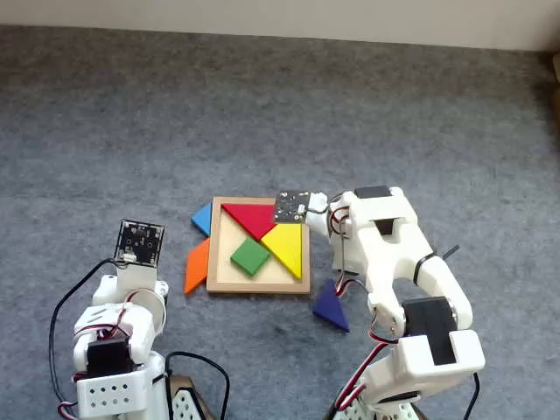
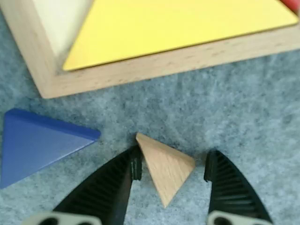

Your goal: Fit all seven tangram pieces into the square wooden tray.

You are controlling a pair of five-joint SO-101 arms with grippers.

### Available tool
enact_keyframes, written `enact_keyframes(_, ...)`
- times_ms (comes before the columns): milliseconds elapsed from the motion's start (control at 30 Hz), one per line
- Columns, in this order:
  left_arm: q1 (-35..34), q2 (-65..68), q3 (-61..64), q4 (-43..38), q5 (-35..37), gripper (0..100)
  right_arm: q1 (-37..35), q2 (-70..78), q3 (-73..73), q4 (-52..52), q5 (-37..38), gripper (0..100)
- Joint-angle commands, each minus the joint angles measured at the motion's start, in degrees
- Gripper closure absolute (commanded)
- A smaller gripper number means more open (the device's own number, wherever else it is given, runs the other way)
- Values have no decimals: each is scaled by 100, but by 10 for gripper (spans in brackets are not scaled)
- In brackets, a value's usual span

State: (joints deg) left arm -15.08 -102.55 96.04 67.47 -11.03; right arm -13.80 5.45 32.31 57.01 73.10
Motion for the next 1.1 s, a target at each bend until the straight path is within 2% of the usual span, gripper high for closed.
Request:
enact_keyframes(0, -57, -207, 110, -62, 0, 927, 127, 84, -154, -40, 18, 792)
enact_keyframes(133, -57, -207, 110, -62, 0, 927, 189, 66, -295, 145, 18, 858)
enact_keyframes(433, -57, -207, 110, -62, 0, 927, 180, 75, -1631, 1736, -9, 864)
enact_keyframes(633, -57, -207, 110, -53, 0, 927, 13, 66, -2070, 1956, -466, 864)
enact_keyframes(767, -57, -207, 110, -62, 0, 927, -444, 4, -2123, 2141, -686, 864)
enact_keyframes(1067, -57, -207, 110, -62, 0, 927, -1815, -1156, -1947, 2220, -703, 864)
